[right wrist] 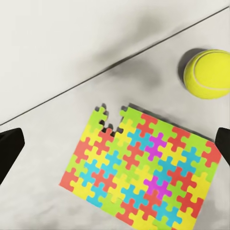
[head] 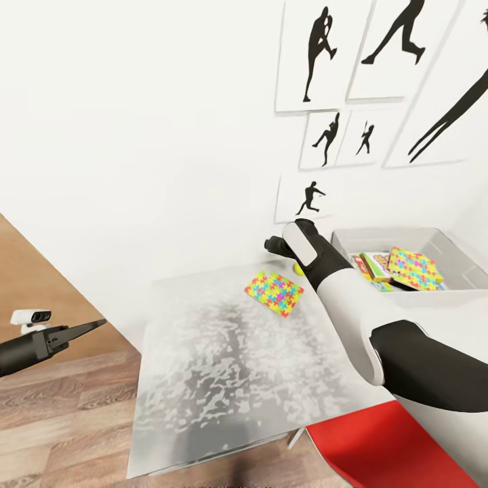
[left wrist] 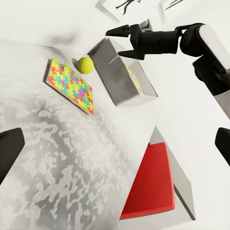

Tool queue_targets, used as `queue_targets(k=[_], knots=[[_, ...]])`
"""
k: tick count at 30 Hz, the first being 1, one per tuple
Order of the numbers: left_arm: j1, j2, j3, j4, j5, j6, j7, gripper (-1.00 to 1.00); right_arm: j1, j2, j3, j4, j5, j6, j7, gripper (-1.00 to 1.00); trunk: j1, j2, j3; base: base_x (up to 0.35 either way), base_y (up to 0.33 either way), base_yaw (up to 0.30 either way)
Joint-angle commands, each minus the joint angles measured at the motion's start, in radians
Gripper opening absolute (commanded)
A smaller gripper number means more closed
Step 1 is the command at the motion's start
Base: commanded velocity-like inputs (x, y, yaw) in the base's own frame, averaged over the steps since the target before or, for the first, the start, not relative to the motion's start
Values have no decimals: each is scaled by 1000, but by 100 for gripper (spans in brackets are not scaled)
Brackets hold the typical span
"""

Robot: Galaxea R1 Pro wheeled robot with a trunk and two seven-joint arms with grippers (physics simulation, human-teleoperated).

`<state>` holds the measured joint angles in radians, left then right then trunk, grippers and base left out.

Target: Put all the toys in the child's room - the three board games (two on the bed and one on the table), the two jigsaw puzzles on the table, and the tennis ball on the table - inside the toy box on the table in the child's room.

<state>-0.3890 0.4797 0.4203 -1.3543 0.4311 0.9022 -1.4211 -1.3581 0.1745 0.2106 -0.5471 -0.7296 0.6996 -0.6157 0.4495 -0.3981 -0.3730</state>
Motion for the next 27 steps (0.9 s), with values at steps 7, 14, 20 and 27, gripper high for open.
queue_targets(k=[7,14,20,27], knots=[[-1,0,0,0,1,11,-2,100,-1,0,14,-2,-8,1,-9,100,0,-2,-13,0,0,0],[-1,0,0,0,1,10,-1,100,-1,0,51,-3,-8,1,-10,100,0,-2,-25,0,0,0],[-1,0,0,0,1,0,-2,100,-1,0,54,-6,-8,3,-9,100,0,-2,-34,0,0,0],[-1,0,0,0,1,-3,-2,100,-2,0,55,-8,-8,5,-9,100,0,-2,-46,0,0,0]])
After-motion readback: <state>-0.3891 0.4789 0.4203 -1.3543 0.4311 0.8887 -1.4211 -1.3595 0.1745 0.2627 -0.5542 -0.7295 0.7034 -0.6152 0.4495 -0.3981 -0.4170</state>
